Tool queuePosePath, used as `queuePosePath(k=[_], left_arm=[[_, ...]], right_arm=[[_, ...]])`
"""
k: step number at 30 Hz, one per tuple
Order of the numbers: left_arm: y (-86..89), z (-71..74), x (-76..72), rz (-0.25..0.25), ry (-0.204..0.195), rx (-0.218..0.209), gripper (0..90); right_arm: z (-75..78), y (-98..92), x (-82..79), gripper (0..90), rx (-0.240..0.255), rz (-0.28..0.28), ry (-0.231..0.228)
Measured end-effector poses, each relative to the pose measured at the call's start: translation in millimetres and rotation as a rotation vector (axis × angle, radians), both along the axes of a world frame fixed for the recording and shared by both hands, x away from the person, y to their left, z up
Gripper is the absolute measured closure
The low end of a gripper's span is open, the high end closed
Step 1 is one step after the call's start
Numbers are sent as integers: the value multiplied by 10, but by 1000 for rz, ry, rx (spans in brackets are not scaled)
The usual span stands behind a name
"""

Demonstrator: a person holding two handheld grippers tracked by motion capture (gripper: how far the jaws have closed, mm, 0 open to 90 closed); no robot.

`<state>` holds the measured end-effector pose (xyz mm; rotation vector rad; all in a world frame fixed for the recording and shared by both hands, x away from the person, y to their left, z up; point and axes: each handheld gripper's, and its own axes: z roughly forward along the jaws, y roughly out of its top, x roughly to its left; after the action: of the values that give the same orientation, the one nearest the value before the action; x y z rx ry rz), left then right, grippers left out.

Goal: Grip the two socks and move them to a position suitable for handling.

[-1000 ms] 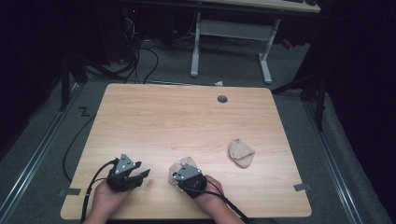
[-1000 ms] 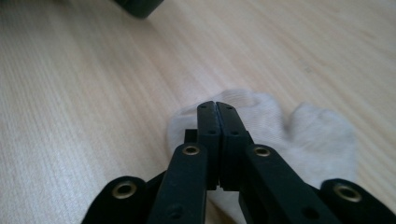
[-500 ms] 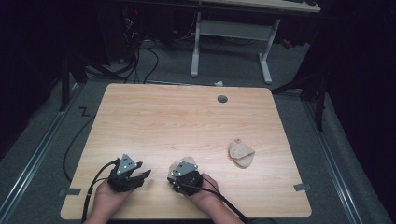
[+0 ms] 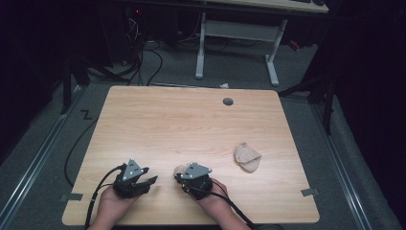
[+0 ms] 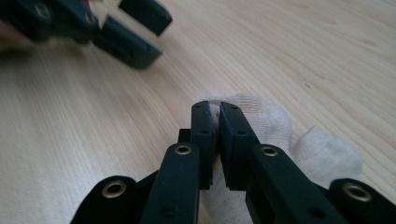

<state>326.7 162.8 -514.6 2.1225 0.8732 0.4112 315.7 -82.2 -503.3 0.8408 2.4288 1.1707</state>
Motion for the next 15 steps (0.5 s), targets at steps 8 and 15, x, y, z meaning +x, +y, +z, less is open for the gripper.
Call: queuePosePath(k=[8,15], left_arm=[[-249,38,-52,-65,-1,-3,521],[-562,52,-93,-133,-34,8,541]], right_arm=[[127,-109,-33,846,84,-31,-17],[183,-345,-45,844,132,-92,-26]])
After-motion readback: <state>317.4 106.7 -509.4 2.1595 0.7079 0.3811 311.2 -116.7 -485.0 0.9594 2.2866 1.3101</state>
